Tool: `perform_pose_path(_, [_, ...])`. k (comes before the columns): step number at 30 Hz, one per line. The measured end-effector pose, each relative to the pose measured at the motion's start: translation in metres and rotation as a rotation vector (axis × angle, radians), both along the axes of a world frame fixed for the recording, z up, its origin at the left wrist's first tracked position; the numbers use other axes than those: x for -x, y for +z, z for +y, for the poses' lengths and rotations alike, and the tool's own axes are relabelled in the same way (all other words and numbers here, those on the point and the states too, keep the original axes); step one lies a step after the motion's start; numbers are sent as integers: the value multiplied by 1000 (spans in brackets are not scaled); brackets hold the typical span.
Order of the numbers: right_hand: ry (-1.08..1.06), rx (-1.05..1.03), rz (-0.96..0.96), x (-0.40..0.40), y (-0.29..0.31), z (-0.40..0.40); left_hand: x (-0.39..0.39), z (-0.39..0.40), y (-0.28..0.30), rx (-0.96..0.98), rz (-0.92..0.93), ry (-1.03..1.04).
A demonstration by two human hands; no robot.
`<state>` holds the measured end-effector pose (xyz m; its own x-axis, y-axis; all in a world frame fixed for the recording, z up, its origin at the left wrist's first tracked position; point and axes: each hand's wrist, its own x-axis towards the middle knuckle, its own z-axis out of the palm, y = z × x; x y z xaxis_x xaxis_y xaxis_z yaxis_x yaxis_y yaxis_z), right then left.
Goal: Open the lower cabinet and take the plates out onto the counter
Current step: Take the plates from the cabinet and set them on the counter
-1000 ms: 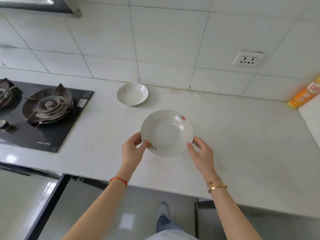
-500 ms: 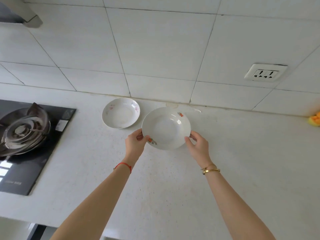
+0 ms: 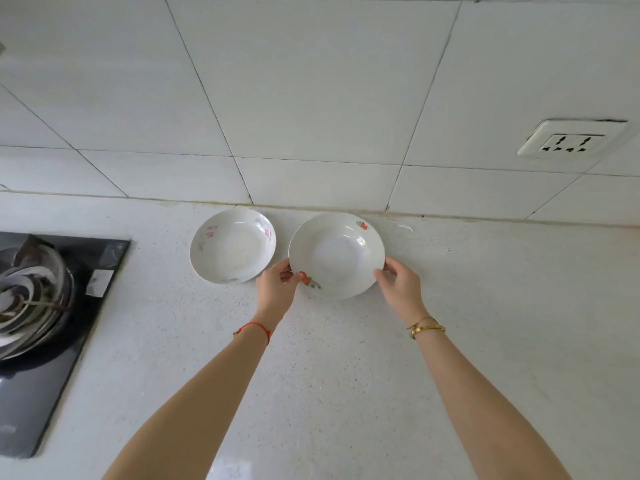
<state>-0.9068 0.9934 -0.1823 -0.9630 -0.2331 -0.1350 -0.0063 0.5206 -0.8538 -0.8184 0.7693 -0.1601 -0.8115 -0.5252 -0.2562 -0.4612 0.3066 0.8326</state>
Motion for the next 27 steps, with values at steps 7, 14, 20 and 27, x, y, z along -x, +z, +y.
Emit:
perform_pose_path(7, [4,-45,39,3,-4,-3,7,-6,-7,-6,15,-43])
perform_pose_path(14, [-17,-220,57,-1,4,4,4,-12,-1,82,-44,-85])
perform_pose_path(20, [17,-304,212,-19,39,20,-22,-18,35,354,56,-129])
perform_pose_path(27, [80,-333,422,-69,87,41,-86,-10,93,641,190,-211])
